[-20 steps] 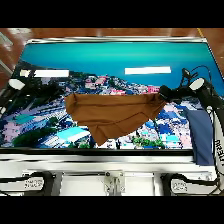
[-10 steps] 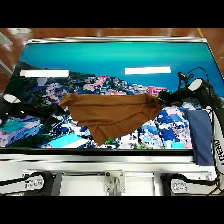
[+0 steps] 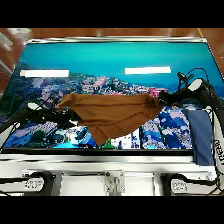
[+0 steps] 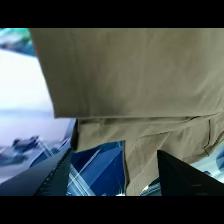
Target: Fold the shirts.
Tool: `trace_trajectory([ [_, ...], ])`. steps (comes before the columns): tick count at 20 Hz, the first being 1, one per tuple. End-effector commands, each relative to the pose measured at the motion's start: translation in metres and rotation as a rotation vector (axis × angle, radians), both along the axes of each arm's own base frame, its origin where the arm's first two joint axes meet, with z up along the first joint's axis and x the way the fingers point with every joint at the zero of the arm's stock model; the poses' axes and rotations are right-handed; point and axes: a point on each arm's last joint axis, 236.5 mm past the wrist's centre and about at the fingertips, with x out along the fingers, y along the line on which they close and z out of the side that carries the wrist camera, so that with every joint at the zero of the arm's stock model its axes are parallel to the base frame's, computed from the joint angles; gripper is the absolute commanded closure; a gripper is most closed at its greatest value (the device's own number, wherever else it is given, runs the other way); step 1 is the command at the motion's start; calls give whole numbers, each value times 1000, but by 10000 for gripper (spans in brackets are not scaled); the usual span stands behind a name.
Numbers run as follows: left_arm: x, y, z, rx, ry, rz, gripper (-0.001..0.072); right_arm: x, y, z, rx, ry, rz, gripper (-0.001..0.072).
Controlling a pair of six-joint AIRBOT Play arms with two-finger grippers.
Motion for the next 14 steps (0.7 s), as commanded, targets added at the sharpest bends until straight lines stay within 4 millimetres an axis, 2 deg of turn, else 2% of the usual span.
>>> trace_trajectory([
  [1, 4, -5, -9, -1, -2, 18, 122, 0, 1, -1, 0, 2, 1, 649],
  [4, 14, -5, -10, 14, -37, 41, 135, 0, 1, -1, 1, 2, 1, 649],
  [5, 17, -7, -9, 12, -46, 49, 253, 0, 1, -1, 1, 2, 1, 649],
  [6, 20, -9, -8, 4, -55, 54, 320, 0, 1, 0, 1, 2, 1, 649],
  [9, 25, -17, 0, -35, -98, 40, 386, 0, 1, -1, 1, 2, 1, 649],
  [14, 25, -27, 10, -92, -119, 22, 387, 0, 1, -1, 1, 2, 1, 649],
])
